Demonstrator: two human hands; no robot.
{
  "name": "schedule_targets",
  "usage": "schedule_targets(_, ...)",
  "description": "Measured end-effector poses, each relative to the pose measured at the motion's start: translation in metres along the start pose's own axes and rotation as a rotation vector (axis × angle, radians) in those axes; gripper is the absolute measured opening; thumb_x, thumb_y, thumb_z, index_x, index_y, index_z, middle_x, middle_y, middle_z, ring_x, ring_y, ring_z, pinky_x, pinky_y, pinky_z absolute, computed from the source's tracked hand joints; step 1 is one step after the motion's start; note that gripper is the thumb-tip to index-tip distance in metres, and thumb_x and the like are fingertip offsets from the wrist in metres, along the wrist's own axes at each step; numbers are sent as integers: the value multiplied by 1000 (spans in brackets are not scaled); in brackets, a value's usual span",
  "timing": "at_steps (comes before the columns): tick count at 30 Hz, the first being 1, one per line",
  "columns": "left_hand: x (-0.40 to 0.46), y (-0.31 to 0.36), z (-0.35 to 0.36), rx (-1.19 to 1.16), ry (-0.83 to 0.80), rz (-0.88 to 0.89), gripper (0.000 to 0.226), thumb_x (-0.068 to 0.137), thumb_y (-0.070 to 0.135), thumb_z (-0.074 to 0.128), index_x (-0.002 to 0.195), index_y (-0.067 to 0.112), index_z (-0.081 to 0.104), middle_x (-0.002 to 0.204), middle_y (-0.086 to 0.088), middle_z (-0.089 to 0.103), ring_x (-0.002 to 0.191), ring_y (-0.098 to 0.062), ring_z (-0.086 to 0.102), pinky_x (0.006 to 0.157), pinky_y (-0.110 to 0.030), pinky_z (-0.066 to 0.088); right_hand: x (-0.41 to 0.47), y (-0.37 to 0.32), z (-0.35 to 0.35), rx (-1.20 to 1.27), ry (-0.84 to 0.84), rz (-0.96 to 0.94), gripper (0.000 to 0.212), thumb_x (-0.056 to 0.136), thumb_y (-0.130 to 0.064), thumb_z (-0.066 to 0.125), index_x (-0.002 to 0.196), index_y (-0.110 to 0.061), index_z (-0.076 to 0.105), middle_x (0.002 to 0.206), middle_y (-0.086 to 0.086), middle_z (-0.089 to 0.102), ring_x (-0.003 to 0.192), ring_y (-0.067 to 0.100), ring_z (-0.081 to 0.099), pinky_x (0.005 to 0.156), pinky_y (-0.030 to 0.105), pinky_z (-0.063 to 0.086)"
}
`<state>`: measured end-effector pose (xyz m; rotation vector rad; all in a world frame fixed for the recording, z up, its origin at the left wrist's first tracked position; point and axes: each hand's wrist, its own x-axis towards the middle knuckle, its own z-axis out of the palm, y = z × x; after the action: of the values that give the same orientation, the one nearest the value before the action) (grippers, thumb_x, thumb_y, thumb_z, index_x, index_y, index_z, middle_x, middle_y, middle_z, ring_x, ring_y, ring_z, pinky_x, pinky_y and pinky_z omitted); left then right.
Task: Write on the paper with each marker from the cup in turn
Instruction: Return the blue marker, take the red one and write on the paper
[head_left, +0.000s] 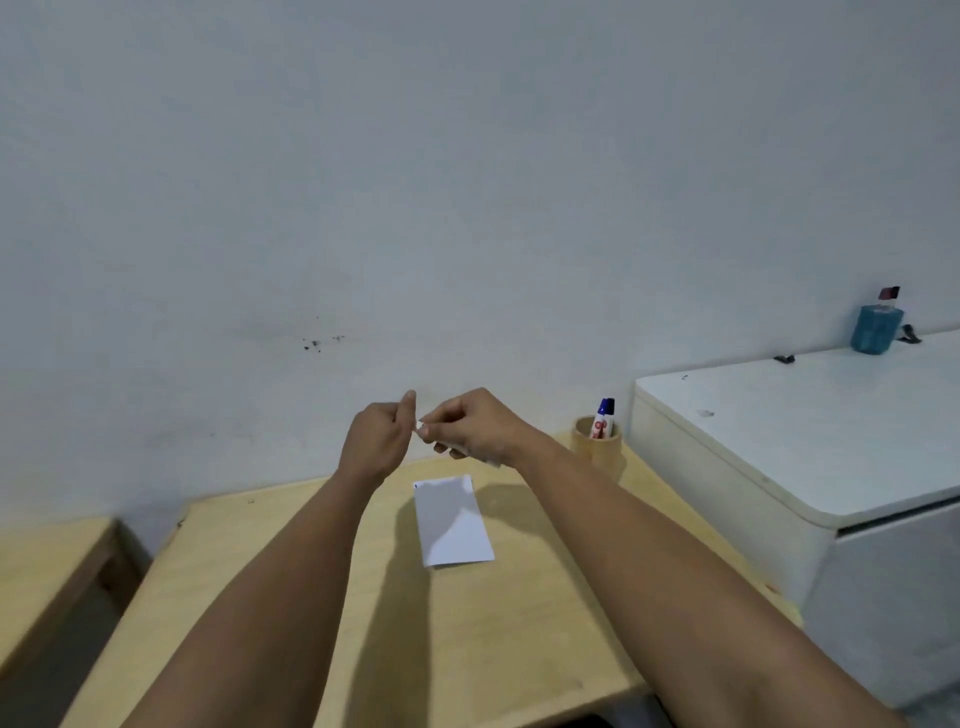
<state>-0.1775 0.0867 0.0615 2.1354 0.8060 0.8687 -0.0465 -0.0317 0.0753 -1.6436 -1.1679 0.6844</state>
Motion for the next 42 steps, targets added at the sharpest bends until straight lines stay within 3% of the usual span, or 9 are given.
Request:
schedule_targets(4, 4, -30, -32, 170, 140, -79, 61, 108, 40, 37, 54, 12, 35, 51, -2, 41, 54, -27, 41, 53, -35, 27, 13, 6, 13, -250, 75, -141, 7, 91, -11, 85, 98, -9, 85, 82, -8, 76, 61, -10, 61, 67, 16, 47)
schedule_targets(7, 3, -69, -52, 340, 217, -151, 62, 107, 49, 34, 58, 11, 40, 57, -5, 48, 57, -29, 47, 54, -34, 30, 18, 29, 0, -190, 201, -84, 7, 93, -15, 83, 98, -11, 86, 82, -8, 75, 71, 5, 64, 72, 25, 50)
schedule_targets(11, -2, -115, -36, 668, 42, -124, 53, 109, 46, 24, 93, 8, 57, 92, -15, 68, 89, -38, 62, 77, -43, 48, 27, 65, -10, -114, 317, -20, 12, 95, -18, 81, 89, -28, 81, 82, -14, 75, 72, 7, 66, 75, 27, 51)
schedule_targets(18, -19, -164, 6, 994, -177, -96, 43, 105, 45, 33, 127, 15, 54, 122, -10, 66, 114, -35, 59, 94, -47, 42, 43, 105, -5, -20, 383, 41, 13, 95, -22, 83, 87, -32, 80, 77, -17, 72, 72, 10, 64, 73, 30, 54)
schedule_targets(25, -28, -154, 0, 863, -19, 96, 51, 95, 51, 35, 116, 13, 62, 113, -12, 63, 102, -38, 58, 84, -47, 48, 44, 105, 0, 99, 382, 73, 13, 100, -18, 76, 96, -30, 75, 76, -10, 75, 63, 7, 65, 62, 27, 55)
schedule_targets(29, -45, -126, 15, 645, -274, 366, 61, 96, 52, 29, 141, 21, 57, 154, -3, 50, 137, -31, 46, 104, -47, 43, 40, 92, 7, 219, 391, 69, 15, 110, -11, 59, 104, -24, 59, 90, 8, 75, 59, 14, 66, 54, 24, 57)
schedule_targets(36, -69, -136, 36, 555, -489, 258, 62, 100, 60, 43, 152, 27, 47, 166, 9, 33, 156, -21, 23, 123, -44, 26, 35, 71, 18, 734, 341, 230, 40, 102, 2, 47, 114, -20, 78, 102, 9, 86, 75, 23, 79, 63, 30, 62)
schedule_targets(40, -77, -142, 42, 494, -422, 241, 61, 99, 60, 48, 152, 29, 47, 166, 11, 34, 156, -19, 23, 125, -45, 22, 38, 78, 33, 656, 346, 191, 10, 102, -28, 75, 102, -19, 77, 87, 1, 81, 65, 13, 73, 57, 25, 56)
schedule_targets(42, -76, -144, 44, 474, -411, 232, 62, 98, 62, 47, 151, 30, 48, 165, 12, 34, 156, -18, 23, 125, -46, 21, 43, 84, 47, 498, 421, 199, 35, 99, -50, 75, 82, -19, 72, 68, -7, 72, 54, 8, 65, 50, 22, 50)
